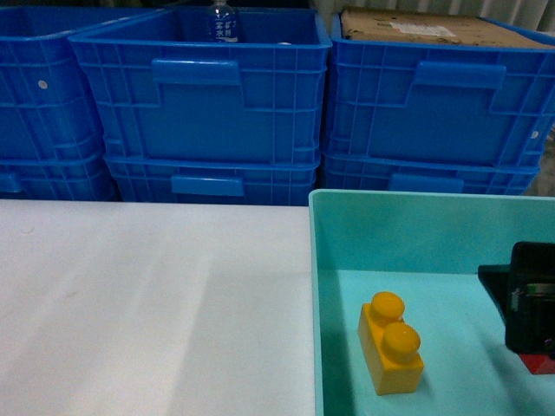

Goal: Pick red block from blue box to shelf

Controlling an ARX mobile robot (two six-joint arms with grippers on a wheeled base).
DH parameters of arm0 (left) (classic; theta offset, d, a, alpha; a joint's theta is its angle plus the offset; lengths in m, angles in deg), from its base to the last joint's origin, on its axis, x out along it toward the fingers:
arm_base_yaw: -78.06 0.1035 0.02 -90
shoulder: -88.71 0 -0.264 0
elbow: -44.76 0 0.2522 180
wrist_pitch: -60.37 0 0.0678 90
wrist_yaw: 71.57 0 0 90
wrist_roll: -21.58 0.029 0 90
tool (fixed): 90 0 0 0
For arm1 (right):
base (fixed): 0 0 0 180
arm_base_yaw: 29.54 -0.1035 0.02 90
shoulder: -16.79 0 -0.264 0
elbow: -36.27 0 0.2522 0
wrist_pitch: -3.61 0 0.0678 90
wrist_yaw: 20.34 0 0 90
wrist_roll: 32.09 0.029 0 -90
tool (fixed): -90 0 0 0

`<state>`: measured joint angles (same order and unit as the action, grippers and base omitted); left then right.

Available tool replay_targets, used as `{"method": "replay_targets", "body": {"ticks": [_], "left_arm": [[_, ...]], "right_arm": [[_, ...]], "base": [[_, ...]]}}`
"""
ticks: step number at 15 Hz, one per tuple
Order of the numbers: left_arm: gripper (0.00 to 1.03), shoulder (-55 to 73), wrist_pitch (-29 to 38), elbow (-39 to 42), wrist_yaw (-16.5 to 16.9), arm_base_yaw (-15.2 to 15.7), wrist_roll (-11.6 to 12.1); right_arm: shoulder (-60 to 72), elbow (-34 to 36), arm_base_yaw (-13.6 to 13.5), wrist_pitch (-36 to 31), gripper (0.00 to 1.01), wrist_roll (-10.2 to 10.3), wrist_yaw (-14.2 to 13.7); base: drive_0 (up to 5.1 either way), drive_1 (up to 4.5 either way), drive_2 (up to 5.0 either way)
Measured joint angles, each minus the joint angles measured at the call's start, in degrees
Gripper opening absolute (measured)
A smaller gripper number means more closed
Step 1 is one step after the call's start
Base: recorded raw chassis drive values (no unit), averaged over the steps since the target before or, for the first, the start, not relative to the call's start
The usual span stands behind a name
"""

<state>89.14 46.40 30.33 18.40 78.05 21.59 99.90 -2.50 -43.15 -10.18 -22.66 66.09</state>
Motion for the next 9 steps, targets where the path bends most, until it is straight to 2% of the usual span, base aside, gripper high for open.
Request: {"method": "replay_targets", "body": {"ticks": [3, 7, 9], "left_arm": [[0.98, 0.0, 0.0, 0.0, 0.0, 0.0, 0.0], [0.98, 0.0, 0.0, 0.0, 0.0, 0.0, 0.0], [0.98, 0.0, 0.0, 0.0, 0.0, 0.0, 0.0]], "right_arm": [[6.54, -3.61, 0.11, -2.75, 0.98, 0.7, -2.05], [10.86, -5.18, 1.44, -3.63, 0.98, 1.49, -2.51], [13.7, -5.11, 2.47, -6.49, 0.98, 1.46, -2.67]], "base": [[0.0, 0.0, 0.0], [0.0, 0.0, 0.0], [0.0, 0.0, 0.0]]}}
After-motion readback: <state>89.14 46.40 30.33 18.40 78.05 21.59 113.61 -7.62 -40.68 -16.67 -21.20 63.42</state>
